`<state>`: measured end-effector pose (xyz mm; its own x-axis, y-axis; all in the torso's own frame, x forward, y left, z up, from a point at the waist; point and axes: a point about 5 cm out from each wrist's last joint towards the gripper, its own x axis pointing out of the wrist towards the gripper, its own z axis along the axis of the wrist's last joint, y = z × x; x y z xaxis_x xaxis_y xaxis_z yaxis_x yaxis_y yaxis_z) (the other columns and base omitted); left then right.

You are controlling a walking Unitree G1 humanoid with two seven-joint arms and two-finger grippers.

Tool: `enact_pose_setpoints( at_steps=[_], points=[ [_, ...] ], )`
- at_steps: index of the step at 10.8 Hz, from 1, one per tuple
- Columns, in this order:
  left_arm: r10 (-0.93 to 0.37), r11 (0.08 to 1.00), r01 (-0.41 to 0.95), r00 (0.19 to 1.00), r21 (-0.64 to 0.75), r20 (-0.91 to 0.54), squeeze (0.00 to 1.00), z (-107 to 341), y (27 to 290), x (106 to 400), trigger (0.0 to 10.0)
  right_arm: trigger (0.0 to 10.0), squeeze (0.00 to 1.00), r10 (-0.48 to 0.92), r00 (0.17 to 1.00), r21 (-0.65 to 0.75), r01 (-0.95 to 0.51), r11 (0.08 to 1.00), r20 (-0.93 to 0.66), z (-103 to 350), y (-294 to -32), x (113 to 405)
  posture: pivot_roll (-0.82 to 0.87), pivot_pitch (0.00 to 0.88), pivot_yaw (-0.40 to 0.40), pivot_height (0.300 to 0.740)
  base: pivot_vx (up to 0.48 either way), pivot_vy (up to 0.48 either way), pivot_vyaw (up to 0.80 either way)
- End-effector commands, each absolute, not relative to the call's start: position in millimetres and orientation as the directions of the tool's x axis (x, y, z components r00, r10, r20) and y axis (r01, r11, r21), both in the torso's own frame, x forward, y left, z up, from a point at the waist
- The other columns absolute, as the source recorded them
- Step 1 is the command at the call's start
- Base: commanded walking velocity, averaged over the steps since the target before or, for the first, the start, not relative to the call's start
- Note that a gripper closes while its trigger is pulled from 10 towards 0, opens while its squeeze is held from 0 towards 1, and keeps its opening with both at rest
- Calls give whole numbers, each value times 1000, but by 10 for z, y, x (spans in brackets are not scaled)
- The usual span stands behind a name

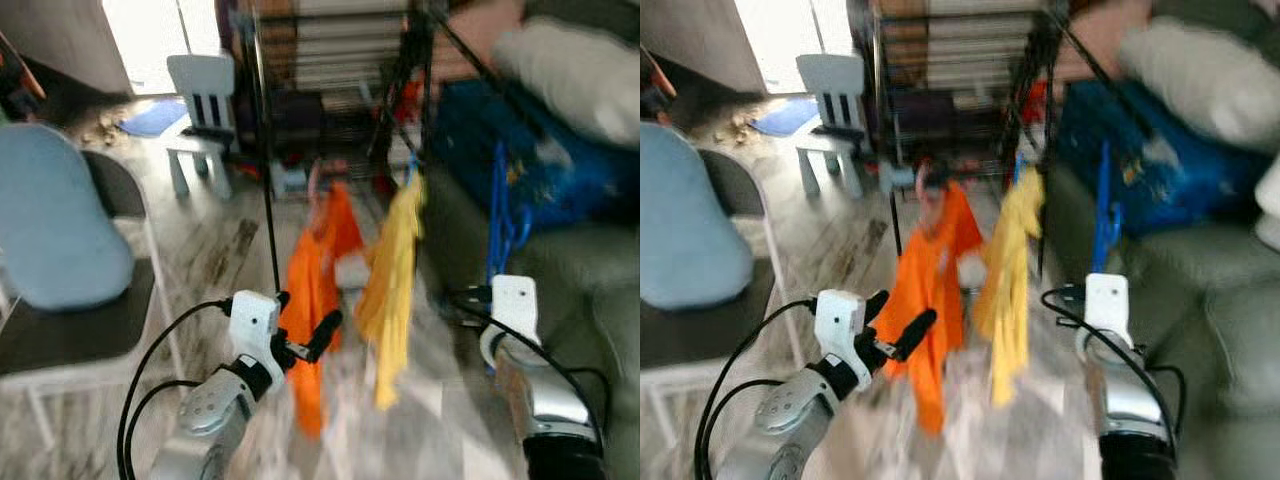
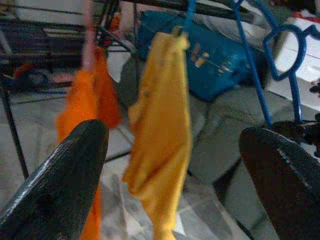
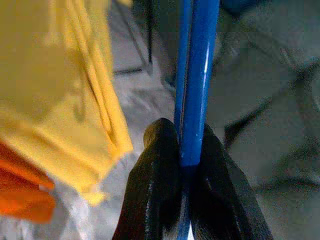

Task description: Hang hanger

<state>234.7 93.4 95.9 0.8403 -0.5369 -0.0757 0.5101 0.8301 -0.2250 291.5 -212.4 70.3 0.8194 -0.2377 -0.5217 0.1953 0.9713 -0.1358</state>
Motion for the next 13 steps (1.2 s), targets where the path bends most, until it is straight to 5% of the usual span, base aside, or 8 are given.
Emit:
enact_pose_setpoints(
  at_steps=[1, 4, 13],
  points=[
    [-527, 838, 503, 847, -211, -75, 0, 975, 982, 2367, 10000, 10000, 0, -204, 830, -121, 165, 979, -519, 729, -2049, 2949, -103, 10, -18, 740, 461, 0, 0],
    [-515, 848, 492, 853, -199, -89, 0, 963, 989, 2370, 10000, 10000, 0, -141, 811, -89, 110, 990, -567, 642, -1985, 2899, -104, 17, -16, 740, 471, 0, 0],
    [-412, 906, 395, 905, -148, -106, 0, 957, 1032, 2458, 10000, 10000, 0, -132, 858, -74, 110, 991, -496, 719, -1983, 2890, -108, 21, -12, 740, 0, 0, 0]
  ],
)
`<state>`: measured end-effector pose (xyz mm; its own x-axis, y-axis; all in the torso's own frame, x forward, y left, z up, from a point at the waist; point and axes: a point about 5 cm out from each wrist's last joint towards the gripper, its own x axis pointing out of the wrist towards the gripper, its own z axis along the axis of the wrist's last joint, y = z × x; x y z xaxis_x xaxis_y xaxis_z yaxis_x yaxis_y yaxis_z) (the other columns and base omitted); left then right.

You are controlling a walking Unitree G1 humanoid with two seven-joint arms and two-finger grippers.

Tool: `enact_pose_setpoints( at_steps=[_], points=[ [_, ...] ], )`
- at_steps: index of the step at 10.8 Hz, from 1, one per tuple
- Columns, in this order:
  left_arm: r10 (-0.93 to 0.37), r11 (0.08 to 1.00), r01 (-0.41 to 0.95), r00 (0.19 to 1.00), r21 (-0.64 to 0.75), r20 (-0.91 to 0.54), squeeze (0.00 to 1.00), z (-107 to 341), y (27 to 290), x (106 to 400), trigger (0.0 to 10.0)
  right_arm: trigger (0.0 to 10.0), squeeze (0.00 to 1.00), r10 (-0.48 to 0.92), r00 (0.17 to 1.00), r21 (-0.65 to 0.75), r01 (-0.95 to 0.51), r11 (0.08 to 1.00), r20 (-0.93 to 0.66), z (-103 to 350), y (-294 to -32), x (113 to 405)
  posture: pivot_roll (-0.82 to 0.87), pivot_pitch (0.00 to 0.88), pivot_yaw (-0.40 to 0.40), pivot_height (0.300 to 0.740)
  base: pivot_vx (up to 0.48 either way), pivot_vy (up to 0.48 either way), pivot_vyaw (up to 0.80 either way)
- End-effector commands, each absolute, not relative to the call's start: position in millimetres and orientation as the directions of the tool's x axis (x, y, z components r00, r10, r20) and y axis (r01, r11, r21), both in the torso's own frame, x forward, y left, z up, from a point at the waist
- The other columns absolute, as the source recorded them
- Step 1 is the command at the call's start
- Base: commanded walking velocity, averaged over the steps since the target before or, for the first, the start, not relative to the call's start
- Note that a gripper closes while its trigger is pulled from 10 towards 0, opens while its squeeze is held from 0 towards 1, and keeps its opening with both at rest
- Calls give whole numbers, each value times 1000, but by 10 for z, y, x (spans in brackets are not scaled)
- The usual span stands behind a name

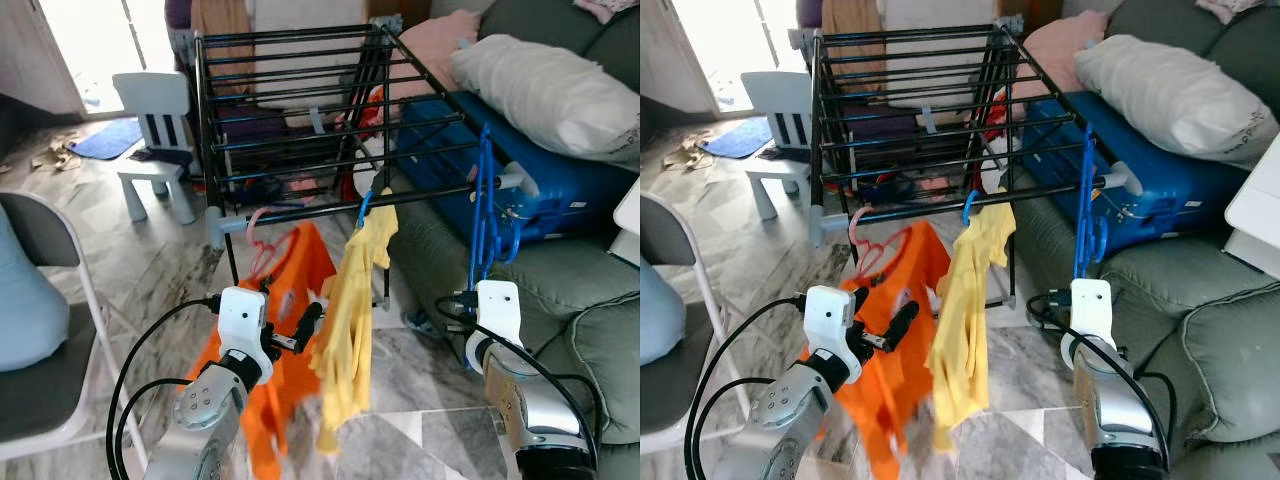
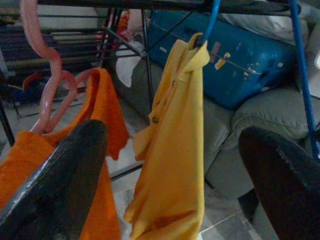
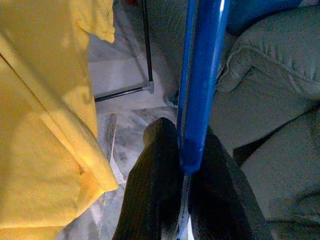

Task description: Hang hanger

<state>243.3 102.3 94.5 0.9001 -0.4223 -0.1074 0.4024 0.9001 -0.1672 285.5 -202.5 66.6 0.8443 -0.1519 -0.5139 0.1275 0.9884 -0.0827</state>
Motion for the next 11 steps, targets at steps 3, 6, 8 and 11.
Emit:
enact_pose_setpoints(
  at_steps=[3, 6, 8, 11],
  points=[
    [-413, 906, 396, 904, -149, -108, 0, 955, 1022, 2461, 10000, 10000, 0, -127, 868, -71, 106, 992, -480, 750, -1972, 2908, -111, 21, -11, 740, 0, 0, 0],
    [-412, 907, 394, 904, -149, -112, 0, 951, 1013, 2464, 10000, 10000, 0, -125, 870, -69, 105, 992, -476, 751, -1966, 2914, -111, 21, -13, 740, -177, 0, 0],
    [-413, 906, 395, 904, -150, -112, 0, 947, 1010, 2465, 10000, 10000, 0, -120, 870, -67, 100, 993, -477, 749, -1955, 2921, -111, 21, -13, 740, -279, 0, 0],
    [-420, 903, 402, 901, -150, -111, 0, 948, 1004, 2472, 10000, 10000, 0, -120, 872, -66, 101, 993, -475, 754, -1953, 2930, -112, 20, -12, 740, -275, 0, 0]
  ],
)
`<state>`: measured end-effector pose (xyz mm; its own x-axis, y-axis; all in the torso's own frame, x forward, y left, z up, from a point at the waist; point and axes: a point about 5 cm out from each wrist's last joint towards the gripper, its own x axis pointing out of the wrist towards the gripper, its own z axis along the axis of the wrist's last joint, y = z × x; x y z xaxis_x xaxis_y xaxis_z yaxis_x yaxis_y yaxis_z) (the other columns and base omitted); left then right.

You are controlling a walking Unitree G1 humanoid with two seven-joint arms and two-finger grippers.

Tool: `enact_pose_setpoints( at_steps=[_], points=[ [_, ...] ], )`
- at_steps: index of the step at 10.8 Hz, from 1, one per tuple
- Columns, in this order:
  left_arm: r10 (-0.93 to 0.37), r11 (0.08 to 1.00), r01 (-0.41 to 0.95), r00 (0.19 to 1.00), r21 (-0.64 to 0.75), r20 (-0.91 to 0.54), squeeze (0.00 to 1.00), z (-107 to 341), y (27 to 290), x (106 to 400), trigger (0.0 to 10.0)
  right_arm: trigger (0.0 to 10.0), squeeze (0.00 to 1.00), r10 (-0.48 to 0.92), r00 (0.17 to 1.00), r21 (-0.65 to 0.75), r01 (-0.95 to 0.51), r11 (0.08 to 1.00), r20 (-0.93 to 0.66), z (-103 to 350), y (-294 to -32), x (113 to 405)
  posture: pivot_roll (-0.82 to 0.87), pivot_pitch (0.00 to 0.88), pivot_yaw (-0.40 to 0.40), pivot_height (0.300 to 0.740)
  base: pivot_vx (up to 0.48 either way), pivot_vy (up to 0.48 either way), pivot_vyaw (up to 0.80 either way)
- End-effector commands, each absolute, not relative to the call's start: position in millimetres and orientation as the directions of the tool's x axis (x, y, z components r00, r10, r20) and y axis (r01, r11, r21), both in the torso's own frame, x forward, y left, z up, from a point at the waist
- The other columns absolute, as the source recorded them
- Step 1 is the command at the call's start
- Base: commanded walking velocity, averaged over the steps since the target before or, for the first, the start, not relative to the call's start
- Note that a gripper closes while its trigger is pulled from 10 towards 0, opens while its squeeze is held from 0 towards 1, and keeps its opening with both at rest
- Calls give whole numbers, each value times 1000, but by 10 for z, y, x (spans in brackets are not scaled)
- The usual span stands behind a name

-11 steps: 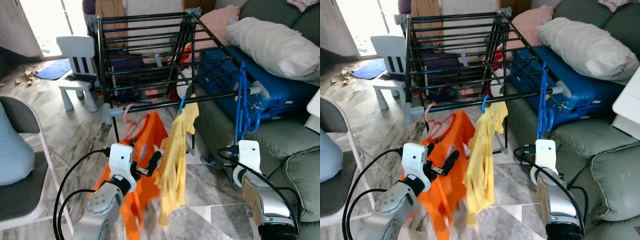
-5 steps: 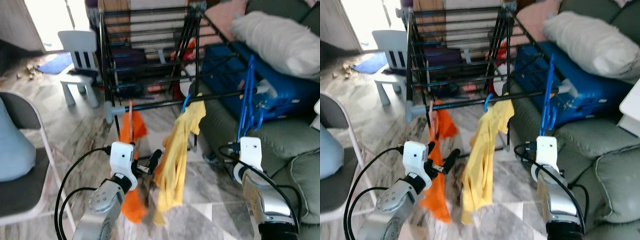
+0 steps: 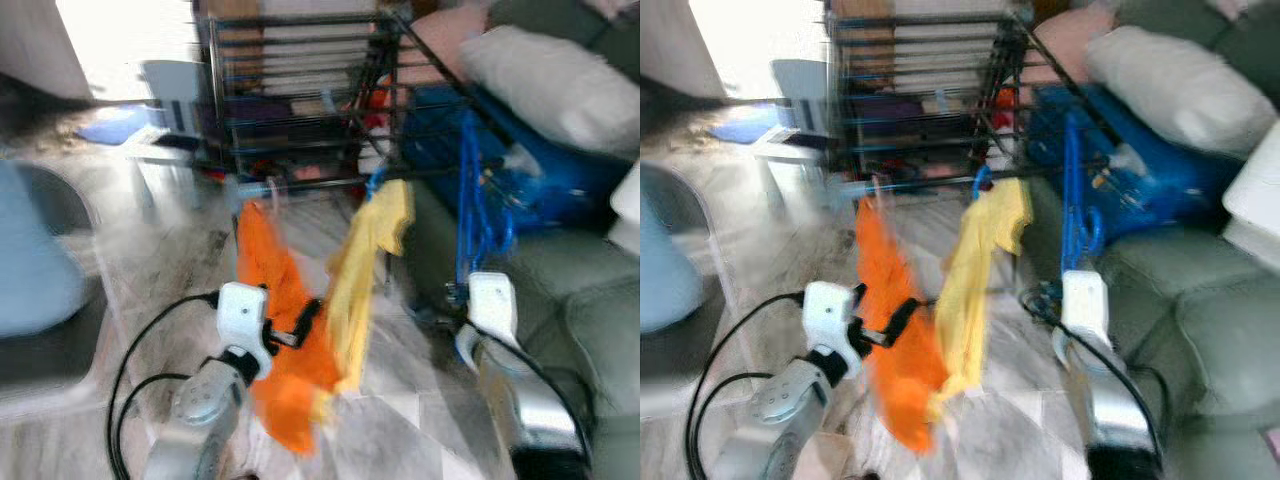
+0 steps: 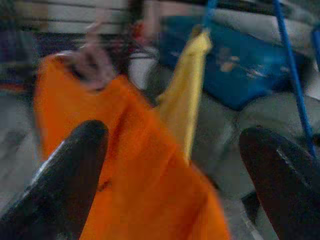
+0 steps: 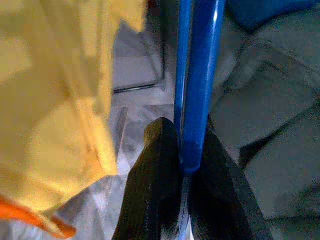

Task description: Hang hanger

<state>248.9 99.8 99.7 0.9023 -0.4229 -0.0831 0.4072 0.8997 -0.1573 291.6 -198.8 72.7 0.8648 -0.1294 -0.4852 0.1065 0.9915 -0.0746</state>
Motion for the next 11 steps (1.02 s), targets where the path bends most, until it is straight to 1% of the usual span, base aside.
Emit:
enact_pose_setpoints(
  at_steps=[1, 3, 4, 5, 6, 7, 8, 11],
  points=[
    [-423, 902, 406, 899, -151, -110, 0, 947, 1001, 2474, 10000, 10000, 0, -120, 872, -65, 102, 993, -475, 756, -1951, 2932, -113, 19, -11, 740, -259, 0, 0],
    [-426, 900, 409, 898, -149, -108, 0, 947, 998, 2480, 10000, 10000, 0, -120, 872, -65, 101, 993, -474, 757, -1949, 2937, -112, 17, -11, 740, -257, 0, 0],
    [-424, 902, 408, 899, -144, -106, 0, 949, 1002, 2485, 10000, 10000, 0, -122, 871, -67, 103, 992, -475, 753, -1952, 2938, -112, 16, -11, 740, 0, 0, 0],
    [-396, 915, 381, 911, -134, -112, 0, 935, 1040, 2495, 10000, 10000, 0, -132, 862, -72, 111, 991, -490, 728, -1973, 2919, -113, 16, -11, 740, 0, 0, 0],
    [-373, 926, 360, 920, -118, -118, 0, 926, 1072, 2510, 10000, 10000, 0, -147, 843, -63, 134, 989, -517, 696, -2001, 2879, -114, 16, -11, 740, 0, 0, 0],
    [-364, 930, 353, 924, -104, -120, 0, 925, 1097, 2521, 10000, 10000, 0, -149, 802, -38, 156, 987, -578, 595, -2039, 2801, -115, 15, -10, 740, 0, 0, 0],
    [-363, 931, 353, 924, -95, -122, 0, 918, 1109, 2522, 10000, 10000, 0, -122, 749, -9, 154, 988, -651, 471, -2040, 2722, -116, 13, -7, 740, 0, 0, 0],
    [-367, 929, 356, 921, -101, -127, 0, 898, 1153, 2540, 10000, 10000, 0, -25, 702, 33, 69, 997, -712, 380, -1931, 2673, -121, 9, -2, 740, 0, 0, 0]
  ],
)
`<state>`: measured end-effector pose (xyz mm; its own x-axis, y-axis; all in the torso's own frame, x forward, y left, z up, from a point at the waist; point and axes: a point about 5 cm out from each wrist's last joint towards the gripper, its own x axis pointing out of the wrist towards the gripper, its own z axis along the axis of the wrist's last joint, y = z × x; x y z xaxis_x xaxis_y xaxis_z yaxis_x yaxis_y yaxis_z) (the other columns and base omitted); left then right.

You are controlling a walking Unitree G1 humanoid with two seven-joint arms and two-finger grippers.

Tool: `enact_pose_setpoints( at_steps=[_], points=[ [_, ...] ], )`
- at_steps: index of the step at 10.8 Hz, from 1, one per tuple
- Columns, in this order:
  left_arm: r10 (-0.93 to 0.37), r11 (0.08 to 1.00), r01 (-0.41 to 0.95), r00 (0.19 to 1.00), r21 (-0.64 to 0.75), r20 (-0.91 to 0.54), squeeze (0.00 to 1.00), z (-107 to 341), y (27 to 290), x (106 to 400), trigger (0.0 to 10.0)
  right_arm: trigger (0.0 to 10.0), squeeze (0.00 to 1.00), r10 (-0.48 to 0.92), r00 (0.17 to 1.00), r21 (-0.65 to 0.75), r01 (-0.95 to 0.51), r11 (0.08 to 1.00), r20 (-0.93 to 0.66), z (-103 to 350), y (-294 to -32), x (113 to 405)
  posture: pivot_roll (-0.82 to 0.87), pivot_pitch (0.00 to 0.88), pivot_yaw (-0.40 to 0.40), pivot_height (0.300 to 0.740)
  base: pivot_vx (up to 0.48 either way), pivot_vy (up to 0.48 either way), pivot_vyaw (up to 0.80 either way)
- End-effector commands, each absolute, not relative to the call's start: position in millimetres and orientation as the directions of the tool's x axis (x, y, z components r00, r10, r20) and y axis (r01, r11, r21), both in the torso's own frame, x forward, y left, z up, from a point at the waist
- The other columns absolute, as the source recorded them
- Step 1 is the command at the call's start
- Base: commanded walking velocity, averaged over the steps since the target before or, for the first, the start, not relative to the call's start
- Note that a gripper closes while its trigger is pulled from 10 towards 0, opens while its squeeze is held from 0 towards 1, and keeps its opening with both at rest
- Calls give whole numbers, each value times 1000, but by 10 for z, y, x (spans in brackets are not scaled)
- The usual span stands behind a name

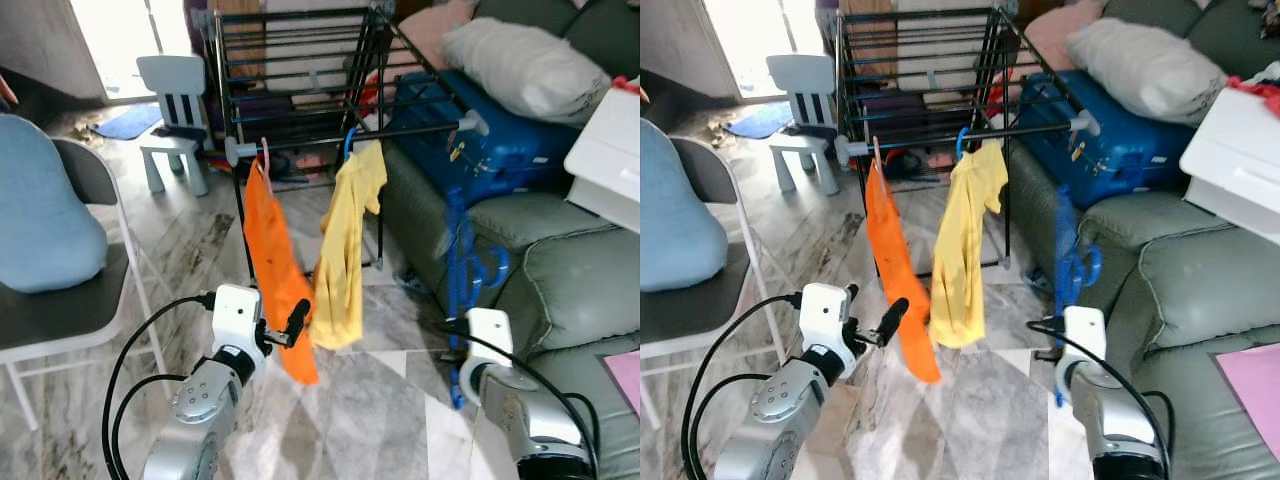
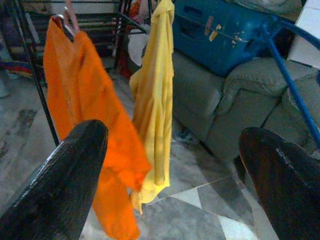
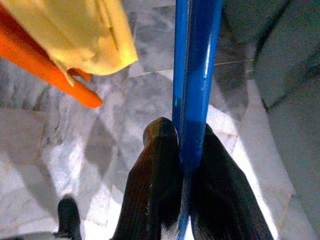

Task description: Hang hanger

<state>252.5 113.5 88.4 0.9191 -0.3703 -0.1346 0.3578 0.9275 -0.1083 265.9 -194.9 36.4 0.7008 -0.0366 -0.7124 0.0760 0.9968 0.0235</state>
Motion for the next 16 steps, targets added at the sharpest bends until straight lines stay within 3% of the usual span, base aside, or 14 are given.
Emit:
enact_pose_setpoints(
  at_steps=[1, 5, 9, 16],
  points=[
    [-367, 929, 357, 922, -98, -126, 0, 901, 1153, 2538, 10000, 10000, 0, -18, 700, 28, 54, 998, -714, 373, -1933, 2665, -120, 9, -3, 740, 0, 0, 0],
    [-379, 923, 364, 918, -125, -121, 0, 897, 1135, 2524, 10000, 10000, 0, 35, 706, 27, -22, 999, -707, 382, -1898, 2658, -125, 15, -6, 740, 342, 0, 0],
    [-386, 919, 370, 915, -133, -119, 0, 897, 1122, 2519, 10000, 10000, 0, 42, 707, 27, -33, 999, -706, 380, -1897, 2657, -127, 15, -7, 740, 371, 0, 698],
    [-391, 916, 375, 913, -141, -119, 0, 896, 1112, 2521, 10000, 10000, 0, 30, 709, 16, -26, 1000, -704, 381, -1893, 2669, -126, 14, -7, 740, 358, -314, 60]
  ],
)
